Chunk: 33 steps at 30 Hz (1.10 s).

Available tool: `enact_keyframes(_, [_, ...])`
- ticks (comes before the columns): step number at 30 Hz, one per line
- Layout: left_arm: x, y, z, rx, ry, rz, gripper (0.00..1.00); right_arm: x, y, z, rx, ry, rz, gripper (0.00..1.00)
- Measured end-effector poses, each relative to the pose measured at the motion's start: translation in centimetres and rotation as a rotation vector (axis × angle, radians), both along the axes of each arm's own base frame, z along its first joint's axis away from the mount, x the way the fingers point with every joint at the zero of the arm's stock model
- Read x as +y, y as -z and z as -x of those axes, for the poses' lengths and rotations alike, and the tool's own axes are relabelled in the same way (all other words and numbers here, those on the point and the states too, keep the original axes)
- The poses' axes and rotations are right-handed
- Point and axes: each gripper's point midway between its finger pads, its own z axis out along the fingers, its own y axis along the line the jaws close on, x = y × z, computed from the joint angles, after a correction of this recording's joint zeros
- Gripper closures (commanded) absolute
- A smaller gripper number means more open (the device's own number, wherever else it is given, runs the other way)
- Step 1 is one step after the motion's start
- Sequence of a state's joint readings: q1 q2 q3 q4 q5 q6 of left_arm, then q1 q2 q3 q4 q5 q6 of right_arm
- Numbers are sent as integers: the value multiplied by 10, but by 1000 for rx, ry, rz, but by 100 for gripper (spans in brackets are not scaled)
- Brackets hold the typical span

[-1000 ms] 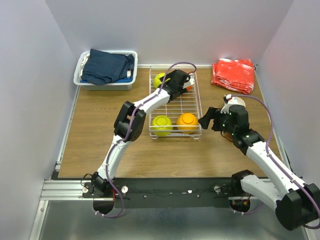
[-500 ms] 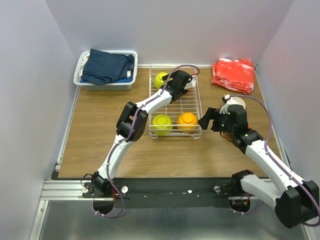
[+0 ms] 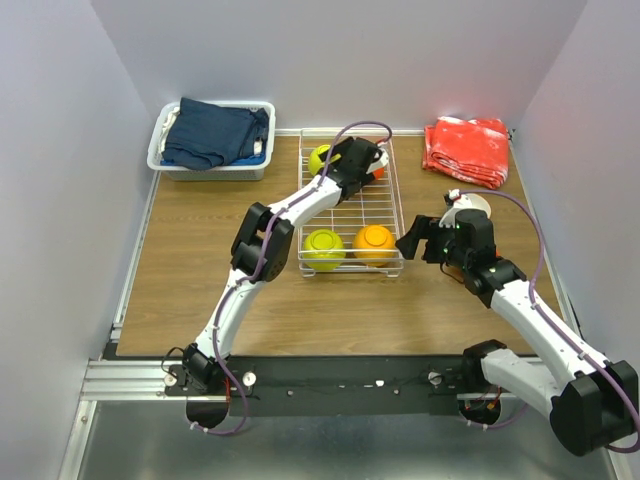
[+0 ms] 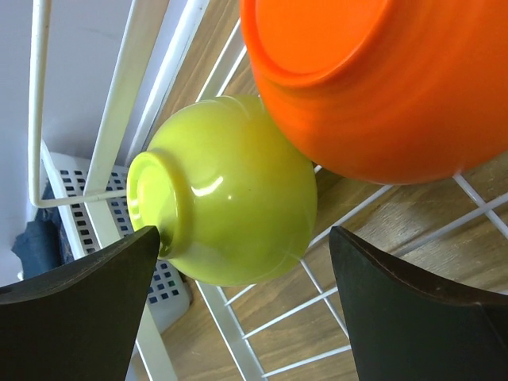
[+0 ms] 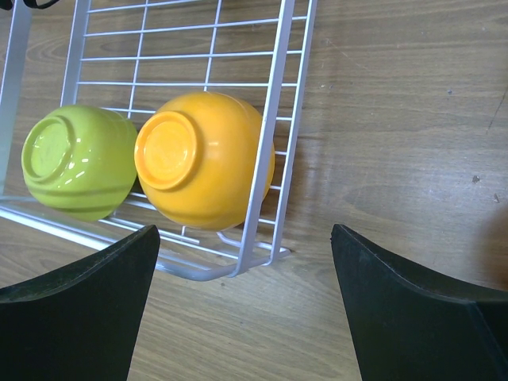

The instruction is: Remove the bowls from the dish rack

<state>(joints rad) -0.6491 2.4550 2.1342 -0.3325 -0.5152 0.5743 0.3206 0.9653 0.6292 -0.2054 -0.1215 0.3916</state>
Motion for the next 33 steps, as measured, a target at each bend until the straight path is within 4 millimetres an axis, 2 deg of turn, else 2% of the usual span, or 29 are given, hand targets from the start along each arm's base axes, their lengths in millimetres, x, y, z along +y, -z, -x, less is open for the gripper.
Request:
enact_keyframes(5, [0,-5,-1,-12,-31,55,3,0,0,0,0,0,0,3])
enact_keyframes(12, [-8,-39,-11,-108,-59,183,4,0,0,0,1,0,0,3])
enact_keyframes(15, [-10,-47,-15,-136,-62,213,4,0,1,0,4,0,1,3])
enact_keyframes(23, [-10,-41,-15,-129,-64,211,4,0,1,0,4,0,1,3])
enact_keyframes(29, [-8,-10,-12,-72,-67,165,4,0,1,0,4,0,1,3])
enact_keyframes(33, [-6,-2,-12,-63,-68,144,4,0,2,0,5,0,1,3])
